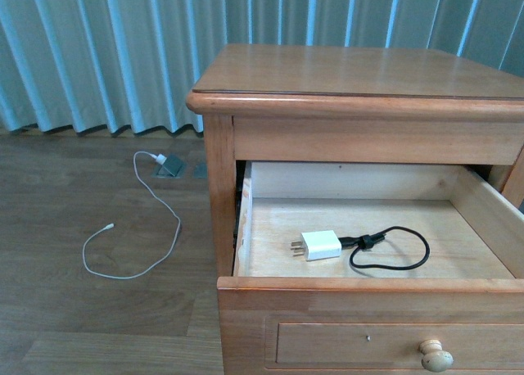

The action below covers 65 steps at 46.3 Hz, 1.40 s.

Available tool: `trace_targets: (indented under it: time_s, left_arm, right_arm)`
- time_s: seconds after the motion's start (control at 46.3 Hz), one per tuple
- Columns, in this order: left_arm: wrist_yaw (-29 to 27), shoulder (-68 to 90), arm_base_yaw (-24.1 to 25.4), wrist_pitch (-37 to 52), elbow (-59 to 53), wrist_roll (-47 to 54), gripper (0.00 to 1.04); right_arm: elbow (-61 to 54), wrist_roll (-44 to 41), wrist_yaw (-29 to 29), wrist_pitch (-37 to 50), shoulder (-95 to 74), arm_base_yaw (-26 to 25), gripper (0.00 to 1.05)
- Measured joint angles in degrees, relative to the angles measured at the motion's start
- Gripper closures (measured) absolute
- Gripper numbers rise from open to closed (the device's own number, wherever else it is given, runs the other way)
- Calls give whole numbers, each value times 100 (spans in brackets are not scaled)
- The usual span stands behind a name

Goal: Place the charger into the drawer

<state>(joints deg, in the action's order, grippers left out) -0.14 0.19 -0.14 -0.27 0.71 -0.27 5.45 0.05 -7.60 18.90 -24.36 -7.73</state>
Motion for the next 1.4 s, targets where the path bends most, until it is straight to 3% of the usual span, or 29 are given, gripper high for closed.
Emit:
trace_targets:
  time_s: [0.065, 0.108, 0.173, 0.238, 0.302, 0.626, 0.799, 1.404]
  left_arm:
    - [0, 0, 0, 0, 0, 0, 101]
    - [0, 0, 0, 0, 0, 0, 98]
    - [2, 0, 0, 0, 0, 0, 88]
    - [2, 0, 0, 0, 0, 0, 79]
    - [0, 0, 0, 0, 0, 0, 63]
    - [0, 0, 0, 0, 0, 0, 6]
    - [0, 0, 0, 0, 0, 2, 6]
    - [0, -2, 0, 0, 0, 2, 6]
  right_arm:
    - [7, -7, -50, -42, -9, -7, 8]
    - [229, -26, -461, -745, -118, -55, 8]
    - [669, -7, -938, -2026, -448, -46, 8]
    - [903, 92, -1062, -2806, -778, 24, 8]
    - [1126, 319, -1163, -3506, -1471, 240, 8]
    - [1893, 1141, -389, -2422, -4120, 1281, 8]
    - [2343, 1316, -101, -1836, -5274, 1659, 8]
    - [4756, 1104, 951, -66, -8450, 1910, 8]
